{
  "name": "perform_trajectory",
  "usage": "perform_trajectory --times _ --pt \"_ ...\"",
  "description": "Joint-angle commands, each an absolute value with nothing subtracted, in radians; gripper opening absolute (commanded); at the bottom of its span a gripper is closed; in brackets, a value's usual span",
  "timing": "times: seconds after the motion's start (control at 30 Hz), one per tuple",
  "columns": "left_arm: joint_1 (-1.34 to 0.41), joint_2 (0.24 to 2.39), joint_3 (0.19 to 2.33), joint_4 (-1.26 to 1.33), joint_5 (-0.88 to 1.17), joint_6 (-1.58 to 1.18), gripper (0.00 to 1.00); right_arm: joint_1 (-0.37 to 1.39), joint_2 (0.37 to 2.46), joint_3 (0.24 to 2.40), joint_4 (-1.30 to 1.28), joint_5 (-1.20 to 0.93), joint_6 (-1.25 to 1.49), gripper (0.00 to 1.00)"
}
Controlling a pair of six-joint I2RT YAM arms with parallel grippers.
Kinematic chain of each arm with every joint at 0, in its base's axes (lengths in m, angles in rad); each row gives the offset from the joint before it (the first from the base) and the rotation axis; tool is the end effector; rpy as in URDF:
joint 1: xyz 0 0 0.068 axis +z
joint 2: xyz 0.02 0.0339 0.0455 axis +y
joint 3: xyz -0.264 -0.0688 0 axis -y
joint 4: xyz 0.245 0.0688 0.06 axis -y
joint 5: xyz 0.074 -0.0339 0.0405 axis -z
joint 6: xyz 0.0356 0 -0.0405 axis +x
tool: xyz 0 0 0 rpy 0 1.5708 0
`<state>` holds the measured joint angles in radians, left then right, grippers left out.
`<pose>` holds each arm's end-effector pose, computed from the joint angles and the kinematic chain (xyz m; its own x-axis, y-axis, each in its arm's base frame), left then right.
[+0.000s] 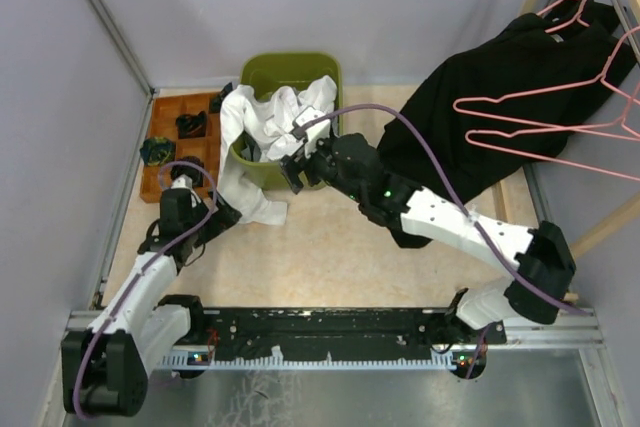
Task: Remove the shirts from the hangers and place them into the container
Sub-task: Place the shirt in the bin.
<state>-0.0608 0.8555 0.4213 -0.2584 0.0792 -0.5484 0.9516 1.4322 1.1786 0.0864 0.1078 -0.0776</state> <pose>0.1781 -0.0137 0.1942 -0.6072 -0.4837 -0.6304 -0.2287 0.8662 -0.4443 0.2025 0.2776 0.3534 -0.0383 -0.1865 -0.9817 -0.7533 0.6509 -0.0943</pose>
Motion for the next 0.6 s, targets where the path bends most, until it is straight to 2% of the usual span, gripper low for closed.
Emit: perform_trajectory --times 0.0,0.23,0.37,0.4,0.43,0.53,0.57 --pt "-0.056 0.939 0.323 -0.005 0.117 -0.663 0.98 0.953 1.321 1.11 0.128 0.096 -0.016 0.81" --pt "-0.057 1.059 0.236 0.311 0.1 -0.643 0.84 0.953 1.239 1.078 0.037 0.156 -0.032 0.83" --pt "-0.057 1.115 0.233 0.382 0.113 -0.597 0.71 0.953 1.213 1.064 0.027 0.175 -0.026 0.85" --pt "-0.057 1.126 0.235 0.391 0.121 -0.595 0.66 0.953 1.211 1.059 0.029 0.175 -0.019 0.85" --pt "-0.058 1.136 0.235 0.404 0.136 -0.583 0.55 0.953 1.209 1.054 0.033 0.174 -0.014 0.85" --pt "-0.059 1.128 0.255 0.417 0.231 -0.536 0.13 0.953 1.214 1.046 0.022 0.171 0.01 0.85" --pt "-0.059 1.111 0.276 0.385 0.255 -0.527 0.06 0.953 1.216 1.046 0.014 0.172 0.018 0.85"
